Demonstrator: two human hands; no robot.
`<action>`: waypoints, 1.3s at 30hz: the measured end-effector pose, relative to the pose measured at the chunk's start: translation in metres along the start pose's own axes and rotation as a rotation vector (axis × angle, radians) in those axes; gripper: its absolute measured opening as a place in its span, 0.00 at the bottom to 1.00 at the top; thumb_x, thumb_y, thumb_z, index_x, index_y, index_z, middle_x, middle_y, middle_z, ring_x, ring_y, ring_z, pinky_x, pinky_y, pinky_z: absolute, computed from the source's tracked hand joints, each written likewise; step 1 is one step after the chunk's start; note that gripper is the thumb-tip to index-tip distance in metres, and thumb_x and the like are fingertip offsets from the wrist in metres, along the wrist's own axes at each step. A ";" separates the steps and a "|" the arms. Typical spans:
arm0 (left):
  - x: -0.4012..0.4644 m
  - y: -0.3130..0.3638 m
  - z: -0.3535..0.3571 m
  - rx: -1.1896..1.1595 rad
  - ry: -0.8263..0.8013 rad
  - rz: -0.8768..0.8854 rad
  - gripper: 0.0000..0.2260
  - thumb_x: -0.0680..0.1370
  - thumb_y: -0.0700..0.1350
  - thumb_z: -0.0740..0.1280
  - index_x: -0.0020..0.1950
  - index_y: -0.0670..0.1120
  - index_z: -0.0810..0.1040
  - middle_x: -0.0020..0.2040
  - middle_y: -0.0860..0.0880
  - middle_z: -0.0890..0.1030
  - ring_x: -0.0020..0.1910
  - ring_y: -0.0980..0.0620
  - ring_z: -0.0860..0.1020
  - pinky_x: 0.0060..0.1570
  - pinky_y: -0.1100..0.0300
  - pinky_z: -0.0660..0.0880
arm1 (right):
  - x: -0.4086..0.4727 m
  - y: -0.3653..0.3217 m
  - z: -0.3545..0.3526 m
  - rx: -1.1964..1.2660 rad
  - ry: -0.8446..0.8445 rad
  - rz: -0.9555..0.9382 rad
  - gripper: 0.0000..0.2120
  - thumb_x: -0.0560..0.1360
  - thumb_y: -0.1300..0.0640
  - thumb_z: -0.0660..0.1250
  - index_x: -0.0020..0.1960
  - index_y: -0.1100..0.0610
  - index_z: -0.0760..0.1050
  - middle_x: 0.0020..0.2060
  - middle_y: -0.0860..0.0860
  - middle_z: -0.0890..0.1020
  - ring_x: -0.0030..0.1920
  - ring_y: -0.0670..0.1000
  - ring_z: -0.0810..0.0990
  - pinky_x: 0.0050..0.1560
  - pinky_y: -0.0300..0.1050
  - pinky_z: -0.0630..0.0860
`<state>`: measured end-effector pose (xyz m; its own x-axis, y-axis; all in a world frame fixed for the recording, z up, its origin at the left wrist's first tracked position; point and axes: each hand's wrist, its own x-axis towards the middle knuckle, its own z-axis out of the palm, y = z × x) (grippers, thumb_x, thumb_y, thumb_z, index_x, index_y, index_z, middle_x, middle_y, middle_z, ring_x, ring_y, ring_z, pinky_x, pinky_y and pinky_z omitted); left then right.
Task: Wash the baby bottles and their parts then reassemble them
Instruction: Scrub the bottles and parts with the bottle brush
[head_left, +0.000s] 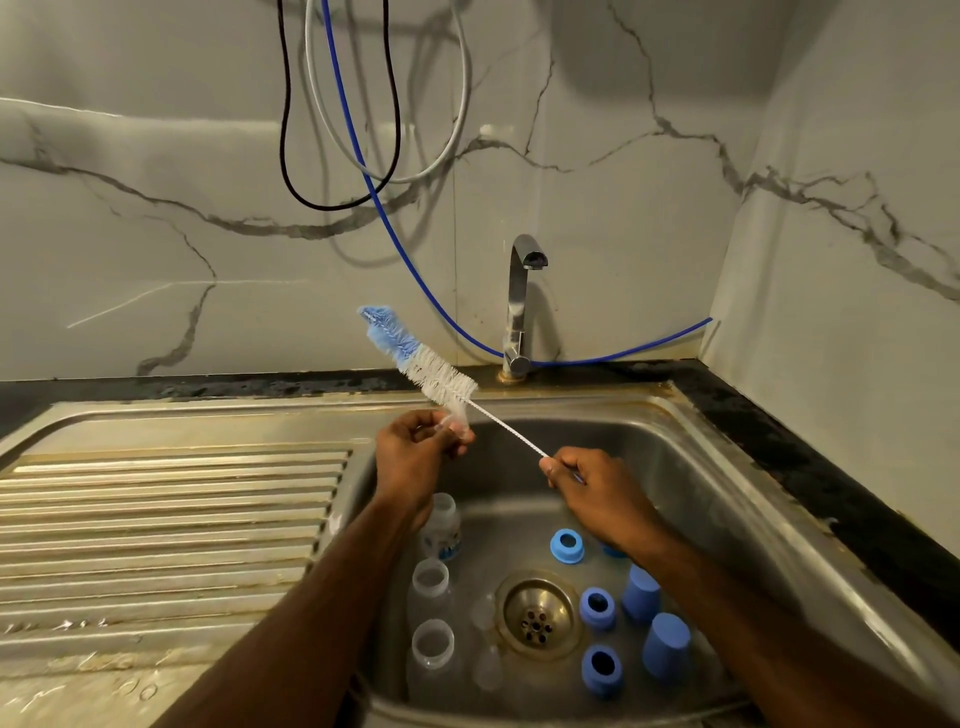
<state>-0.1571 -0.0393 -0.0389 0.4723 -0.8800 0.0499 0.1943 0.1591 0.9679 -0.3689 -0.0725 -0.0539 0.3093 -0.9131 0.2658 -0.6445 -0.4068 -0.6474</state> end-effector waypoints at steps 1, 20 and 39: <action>-0.002 -0.001 0.002 0.042 -0.015 0.005 0.06 0.77 0.36 0.71 0.54 0.39 0.81 0.43 0.43 0.86 0.44 0.47 0.86 0.45 0.57 0.83 | 0.000 -0.001 0.000 0.005 0.013 -0.001 0.15 0.83 0.45 0.60 0.42 0.52 0.77 0.33 0.48 0.79 0.35 0.45 0.77 0.38 0.41 0.72; -0.011 0.003 0.008 0.204 0.025 0.067 0.04 0.77 0.36 0.72 0.51 0.41 0.82 0.45 0.43 0.86 0.47 0.45 0.85 0.49 0.54 0.83 | -0.004 -0.007 -0.009 -0.140 -0.021 -0.044 0.17 0.82 0.43 0.59 0.40 0.52 0.73 0.33 0.51 0.78 0.36 0.51 0.78 0.42 0.53 0.77; -0.002 0.009 0.007 -0.113 0.282 -0.124 0.06 0.77 0.31 0.68 0.46 0.41 0.80 0.45 0.38 0.84 0.44 0.45 0.84 0.52 0.50 0.82 | -0.004 -0.012 -0.019 -0.450 0.105 -0.206 0.17 0.82 0.37 0.54 0.46 0.48 0.73 0.30 0.47 0.75 0.32 0.48 0.76 0.32 0.44 0.74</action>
<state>-0.1624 -0.0388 -0.0291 0.6559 -0.7394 -0.1517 0.3516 0.1214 0.9283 -0.3759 -0.0641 -0.0331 0.4050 -0.8009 0.4411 -0.8220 -0.5302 -0.2078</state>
